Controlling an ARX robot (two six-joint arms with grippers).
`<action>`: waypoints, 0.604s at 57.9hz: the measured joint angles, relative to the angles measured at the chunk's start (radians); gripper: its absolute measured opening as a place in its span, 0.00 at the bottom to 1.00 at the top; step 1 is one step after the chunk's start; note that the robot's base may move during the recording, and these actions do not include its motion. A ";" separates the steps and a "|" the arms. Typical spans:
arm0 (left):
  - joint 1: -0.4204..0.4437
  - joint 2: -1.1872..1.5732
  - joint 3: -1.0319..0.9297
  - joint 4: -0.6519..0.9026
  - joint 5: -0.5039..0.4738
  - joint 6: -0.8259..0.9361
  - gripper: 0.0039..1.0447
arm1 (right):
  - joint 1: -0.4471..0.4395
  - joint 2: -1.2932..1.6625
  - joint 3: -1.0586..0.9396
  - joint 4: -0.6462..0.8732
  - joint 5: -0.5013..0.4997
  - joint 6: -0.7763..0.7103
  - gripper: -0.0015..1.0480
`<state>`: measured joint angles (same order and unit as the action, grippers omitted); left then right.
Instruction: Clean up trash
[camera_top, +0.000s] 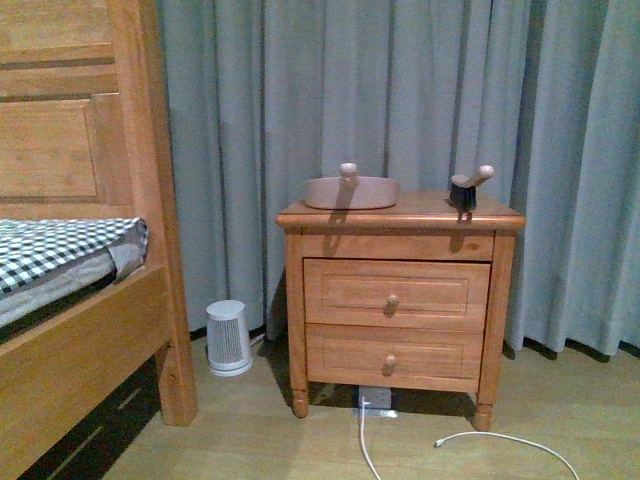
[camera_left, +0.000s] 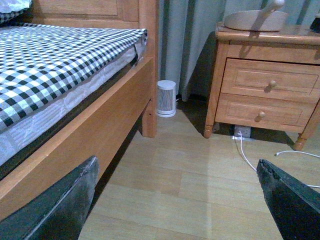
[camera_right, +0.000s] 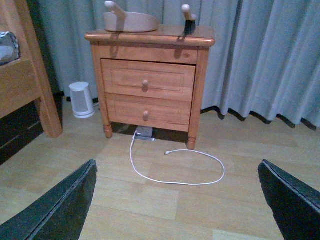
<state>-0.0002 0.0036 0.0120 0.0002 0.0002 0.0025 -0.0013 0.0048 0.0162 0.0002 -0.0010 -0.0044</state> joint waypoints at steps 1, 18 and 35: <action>0.000 0.000 0.000 0.000 0.000 0.000 0.93 | 0.000 0.000 0.000 0.000 0.000 0.000 0.93; 0.000 0.000 0.000 0.000 0.000 0.000 0.93 | 0.000 0.000 0.000 0.000 0.000 0.000 0.93; 0.000 0.000 0.000 0.000 0.000 0.000 0.93 | 0.000 0.000 0.000 0.000 0.000 0.000 0.93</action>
<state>-0.0002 0.0036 0.0120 0.0002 0.0002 0.0025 -0.0013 0.0048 0.0162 0.0002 -0.0010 -0.0044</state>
